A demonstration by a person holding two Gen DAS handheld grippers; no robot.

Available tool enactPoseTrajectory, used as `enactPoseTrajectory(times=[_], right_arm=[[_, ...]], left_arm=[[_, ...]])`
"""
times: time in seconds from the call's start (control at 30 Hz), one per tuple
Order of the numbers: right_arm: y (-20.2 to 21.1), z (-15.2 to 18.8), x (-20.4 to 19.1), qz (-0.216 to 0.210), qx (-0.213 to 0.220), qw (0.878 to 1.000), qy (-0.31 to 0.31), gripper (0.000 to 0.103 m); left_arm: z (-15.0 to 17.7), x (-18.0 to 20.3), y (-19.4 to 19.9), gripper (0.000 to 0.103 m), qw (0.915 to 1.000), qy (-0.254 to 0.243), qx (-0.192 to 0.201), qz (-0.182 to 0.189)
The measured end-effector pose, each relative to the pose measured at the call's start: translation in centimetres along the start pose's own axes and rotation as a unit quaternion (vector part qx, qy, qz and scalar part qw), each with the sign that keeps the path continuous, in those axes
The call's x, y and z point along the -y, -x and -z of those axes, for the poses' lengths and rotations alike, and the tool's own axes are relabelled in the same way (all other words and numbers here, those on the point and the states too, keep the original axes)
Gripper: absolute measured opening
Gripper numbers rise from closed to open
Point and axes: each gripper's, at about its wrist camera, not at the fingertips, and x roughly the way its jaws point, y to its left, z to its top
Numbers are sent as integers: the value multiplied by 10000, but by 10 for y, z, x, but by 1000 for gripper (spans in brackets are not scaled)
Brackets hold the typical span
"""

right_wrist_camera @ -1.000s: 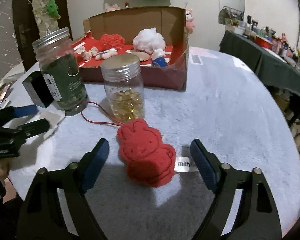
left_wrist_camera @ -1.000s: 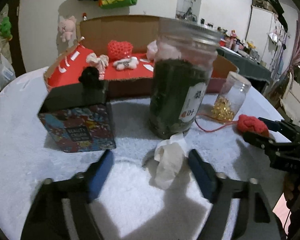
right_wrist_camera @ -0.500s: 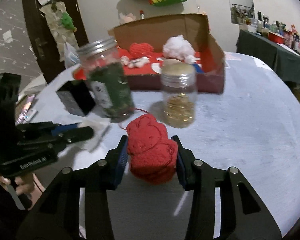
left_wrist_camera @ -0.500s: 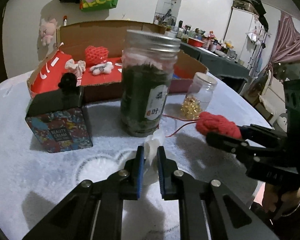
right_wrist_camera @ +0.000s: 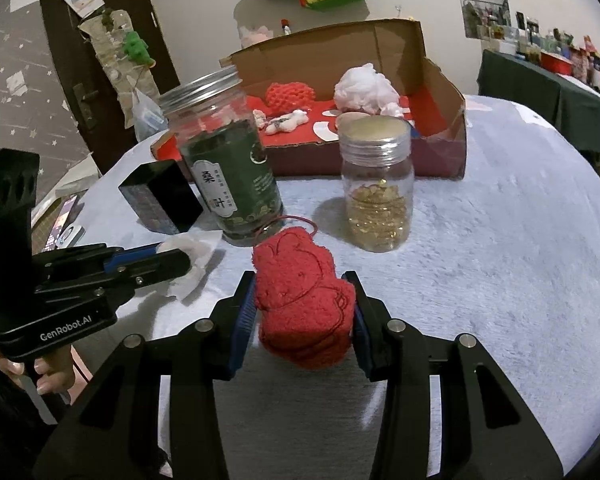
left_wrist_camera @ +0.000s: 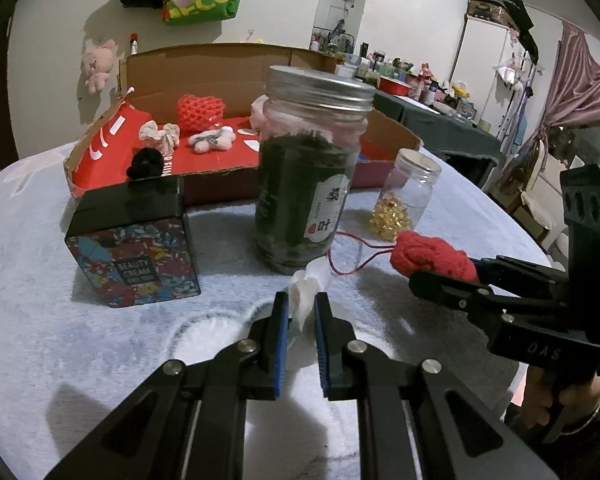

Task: Organize soft objects
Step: 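Lift the white tissue and red bunny off the table with both tools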

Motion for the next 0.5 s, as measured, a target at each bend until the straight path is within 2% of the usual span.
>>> enactPoseTrajectory(times=[0.5], right_arm=[[5,1,11,119,-54,9999,-7,41]], left_arm=[[-1,-15,11,13,9999,61,46,-147]])
